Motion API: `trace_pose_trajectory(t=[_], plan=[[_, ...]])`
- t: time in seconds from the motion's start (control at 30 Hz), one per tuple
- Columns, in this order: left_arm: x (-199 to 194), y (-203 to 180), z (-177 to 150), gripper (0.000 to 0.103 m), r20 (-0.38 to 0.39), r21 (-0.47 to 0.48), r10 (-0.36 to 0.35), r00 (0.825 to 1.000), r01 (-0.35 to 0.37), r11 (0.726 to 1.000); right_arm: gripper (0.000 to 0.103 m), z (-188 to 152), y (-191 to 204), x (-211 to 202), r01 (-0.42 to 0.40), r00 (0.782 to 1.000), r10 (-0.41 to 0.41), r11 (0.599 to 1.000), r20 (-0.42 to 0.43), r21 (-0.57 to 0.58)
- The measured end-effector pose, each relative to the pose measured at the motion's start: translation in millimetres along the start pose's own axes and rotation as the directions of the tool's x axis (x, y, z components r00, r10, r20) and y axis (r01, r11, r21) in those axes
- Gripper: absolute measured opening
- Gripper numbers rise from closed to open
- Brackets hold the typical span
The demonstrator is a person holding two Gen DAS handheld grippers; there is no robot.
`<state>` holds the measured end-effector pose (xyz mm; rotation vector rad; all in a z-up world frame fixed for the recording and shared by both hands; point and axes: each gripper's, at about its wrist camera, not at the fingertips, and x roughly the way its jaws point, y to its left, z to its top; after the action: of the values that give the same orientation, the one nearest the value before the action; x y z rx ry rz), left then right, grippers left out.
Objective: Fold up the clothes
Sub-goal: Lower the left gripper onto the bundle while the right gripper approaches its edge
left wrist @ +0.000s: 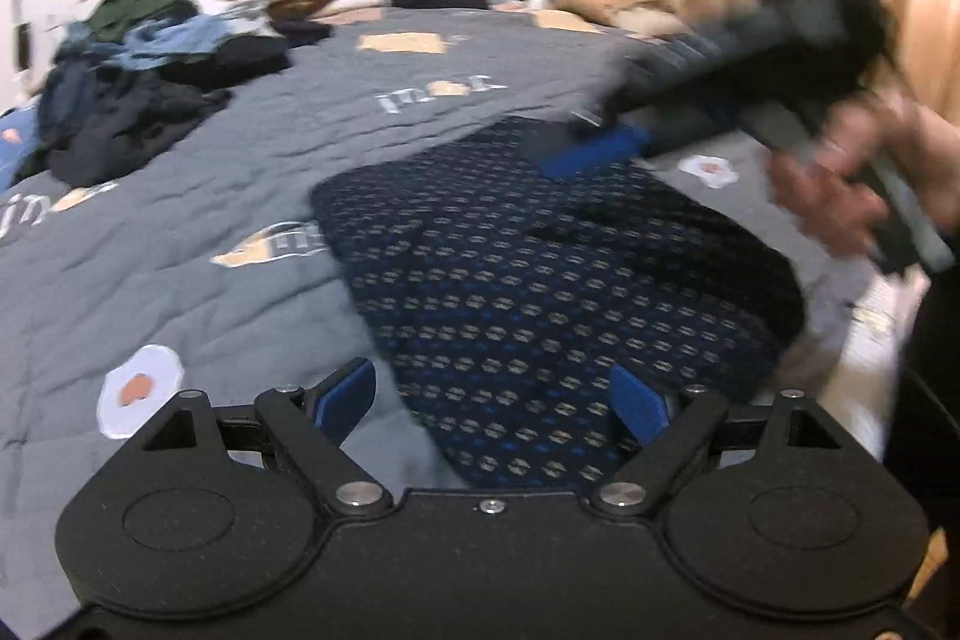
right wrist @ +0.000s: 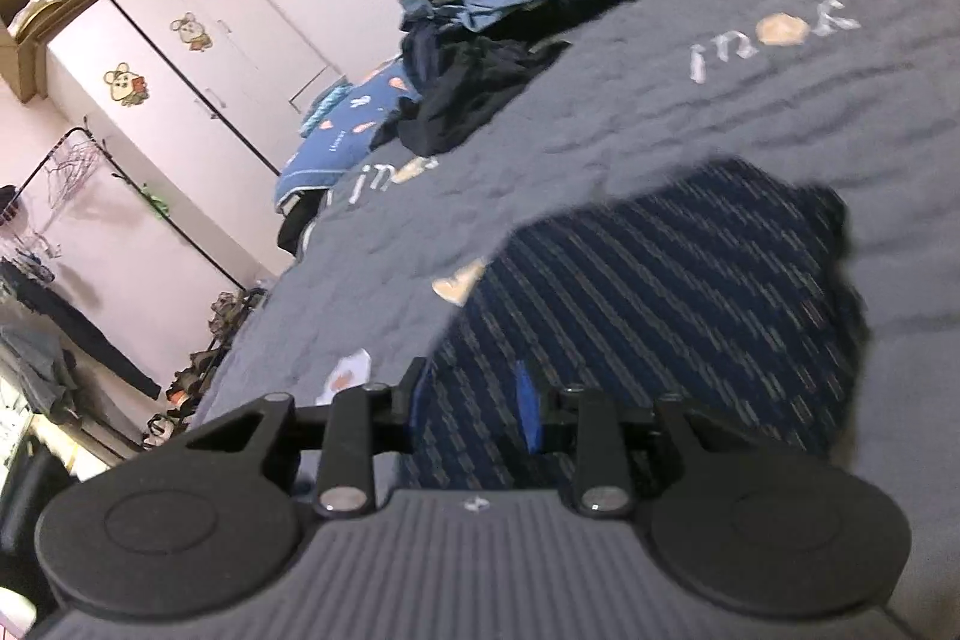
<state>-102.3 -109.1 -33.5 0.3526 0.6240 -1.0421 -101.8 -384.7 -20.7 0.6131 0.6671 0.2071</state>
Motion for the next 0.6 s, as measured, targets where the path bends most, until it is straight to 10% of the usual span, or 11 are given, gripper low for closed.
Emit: trace_pose_trajectory(t=[0.37,0.6], plan=[[2.8,-27.9,-31.2,0.081,-0.036,0.245,0.052,0.998,-0.041,0.969,0.045,33.6,34.0,70.6,-0.013,0.984,-0.027,0.975,-0.175,-0.220],[18.2,-45.9,-42.4,0.060,0.014,0.382,0.111,0.994,-0.108,0.918,0.045,29.4,31.8,99.0,0.053,0.973,-0.111,0.962,-0.204,-0.268]])
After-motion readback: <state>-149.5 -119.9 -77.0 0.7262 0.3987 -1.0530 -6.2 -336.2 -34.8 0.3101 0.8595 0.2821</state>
